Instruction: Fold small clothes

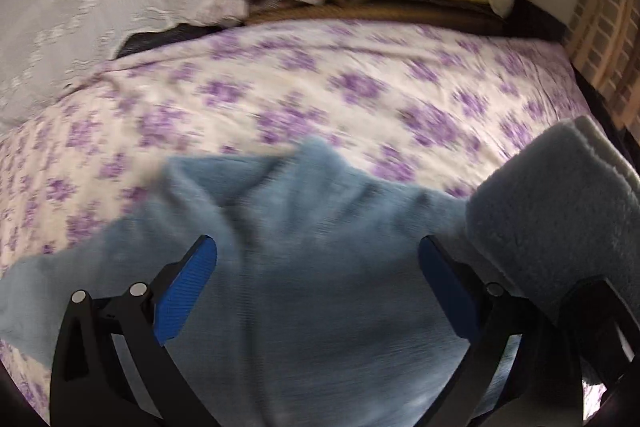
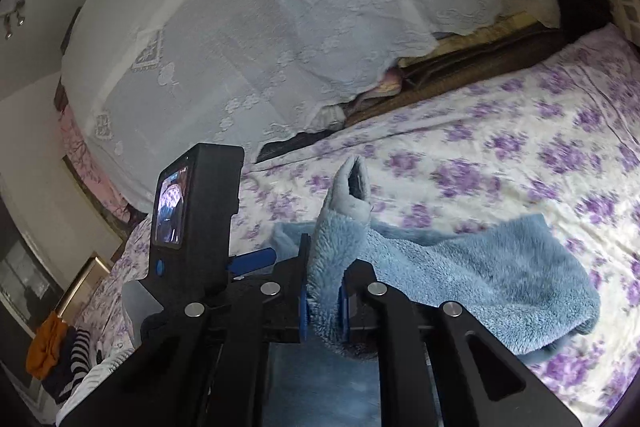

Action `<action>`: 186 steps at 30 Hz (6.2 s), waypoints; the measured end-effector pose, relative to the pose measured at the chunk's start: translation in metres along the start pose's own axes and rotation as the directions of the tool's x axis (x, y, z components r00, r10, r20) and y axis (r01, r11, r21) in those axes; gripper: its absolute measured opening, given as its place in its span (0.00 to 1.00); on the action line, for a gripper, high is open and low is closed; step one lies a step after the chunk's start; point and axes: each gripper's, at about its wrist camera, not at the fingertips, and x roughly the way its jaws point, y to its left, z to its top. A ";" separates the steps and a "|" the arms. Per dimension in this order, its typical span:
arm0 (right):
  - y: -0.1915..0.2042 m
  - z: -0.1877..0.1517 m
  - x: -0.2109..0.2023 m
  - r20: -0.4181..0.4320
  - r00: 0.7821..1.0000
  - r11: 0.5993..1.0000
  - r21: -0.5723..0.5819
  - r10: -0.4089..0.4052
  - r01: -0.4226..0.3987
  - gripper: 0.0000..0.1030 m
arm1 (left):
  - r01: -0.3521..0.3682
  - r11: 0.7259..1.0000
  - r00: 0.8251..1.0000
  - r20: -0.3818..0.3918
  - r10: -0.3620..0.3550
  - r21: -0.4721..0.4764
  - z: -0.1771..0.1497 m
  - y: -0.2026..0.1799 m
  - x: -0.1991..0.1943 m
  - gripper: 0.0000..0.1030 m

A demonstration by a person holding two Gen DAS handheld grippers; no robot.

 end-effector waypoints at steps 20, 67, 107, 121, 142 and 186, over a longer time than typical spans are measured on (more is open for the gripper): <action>0.137 -0.062 0.127 -0.317 0.942 0.985 -0.092 0.110 -0.146 0.45 | -0.304 0.941 0.951 -0.108 0.290 -0.150 -0.083 0.196 0.007 0.96; -0.063 -0.031 0.002 -0.253 0.967 0.994 0.109 0.025 0.002 0.41 | -0.007 0.989 1.000 0.014 0.009 -0.145 -0.092 0.134 -0.050 0.96; -0.108 -0.063 -0.008 -0.169 0.985 0.960 0.266 -0.042 0.086 0.66 | -0.028 0.485 0.988 0.048 0.144 -0.874 -0.201 0.459 -0.089 0.83; -0.098 -0.059 -0.013 -0.148 0.988 0.966 0.248 -0.034 0.071 0.66 | -0.139 0.774 0.966 0.087 0.244 -0.618 -0.131 0.385 -0.140 0.12; -0.092 -0.051 -0.031 -0.119 0.991 0.959 0.283 0.057 -0.021 0.66 | -0.044 0.959 0.985 0.151 0.089 -0.280 -0.044 0.185 -0.115 0.12; -0.015 -0.044 0.073 -0.311 0.939 0.957 0.285 0.145 -0.054 0.09 | -0.196 0.969 0.980 -0.021 0.195 -0.149 -0.144 0.173 -0.057 0.79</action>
